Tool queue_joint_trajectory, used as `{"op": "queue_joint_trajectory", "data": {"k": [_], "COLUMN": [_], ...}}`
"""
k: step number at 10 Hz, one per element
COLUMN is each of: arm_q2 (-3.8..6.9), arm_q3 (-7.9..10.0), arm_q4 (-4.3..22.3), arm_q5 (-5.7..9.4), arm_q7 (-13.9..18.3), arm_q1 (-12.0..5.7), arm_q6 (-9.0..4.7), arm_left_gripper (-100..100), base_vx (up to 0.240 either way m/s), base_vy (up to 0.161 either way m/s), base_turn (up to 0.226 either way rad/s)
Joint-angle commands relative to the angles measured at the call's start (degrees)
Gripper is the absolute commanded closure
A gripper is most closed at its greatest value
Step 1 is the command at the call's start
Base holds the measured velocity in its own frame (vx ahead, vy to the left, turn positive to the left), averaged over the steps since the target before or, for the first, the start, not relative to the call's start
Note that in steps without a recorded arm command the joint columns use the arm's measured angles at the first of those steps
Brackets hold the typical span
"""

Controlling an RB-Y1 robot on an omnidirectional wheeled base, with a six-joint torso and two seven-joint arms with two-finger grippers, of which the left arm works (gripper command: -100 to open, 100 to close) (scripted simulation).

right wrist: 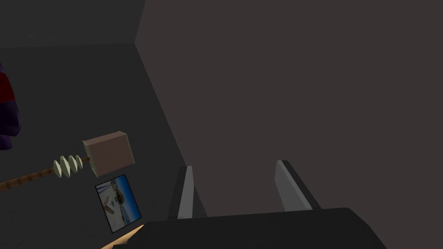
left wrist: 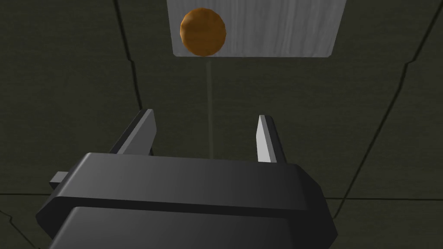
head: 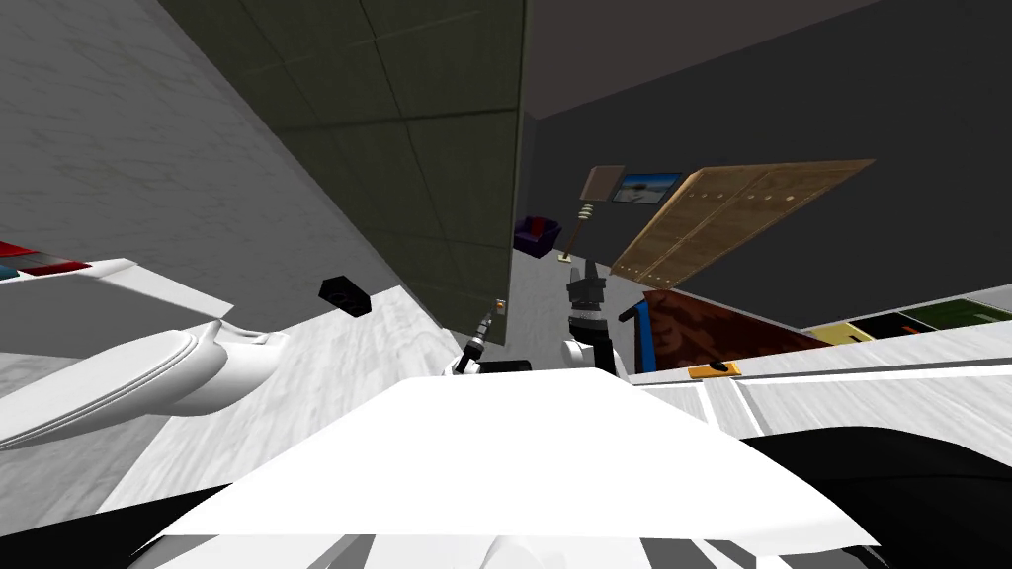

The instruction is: Push the door open

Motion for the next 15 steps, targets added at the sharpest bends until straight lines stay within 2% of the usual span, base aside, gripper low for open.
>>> {"op": "queue_joint_trajectory", "data": {"k": [1,2,4,7,11,12,13,15], "arm_q2": [-0.65,-1.35,-0.28,0.12,-0.57,-0.36,-0.36,-0.36], "arm_q3": [-0.13,-0.19,-0.05,0.24,0.66,0.59,0.59,0.59], "arm_q4": [-0.61,-0.95,-1.06,-0.71,-0.19,-0.32,-0.32,-0.32], "arm_q5": [0.28,0.46,0.40,0.50,0.64,0.62,0.62,0.62], "arm_q7": [0.18,0.27,0.18,0.00,-0.26,-0.20,-0.20,-0.20], "arm_q1": [0.46,0.70,0.78,0.73,0.67,0.68,0.68,0.68], "arm_q6": [0.12,0.17,0.10,-0.49,-1.36,-1.16,-1.16,-1.16], "arm_left_gripper": [-100,-100,-100,-100,-100,-100,100,100], "base_vx": [-0.304,-0.289,-0.025,0.205,0.217,0.097,-0.021,-0.031], "base_vy": [0.001,0.003,-0.036,-0.070,-0.084,-0.045,0.007,0.016], "base_turn": [0.076,0.060,-0.015,-0.020,-0.022,0.009,0.007,-0.015]}}
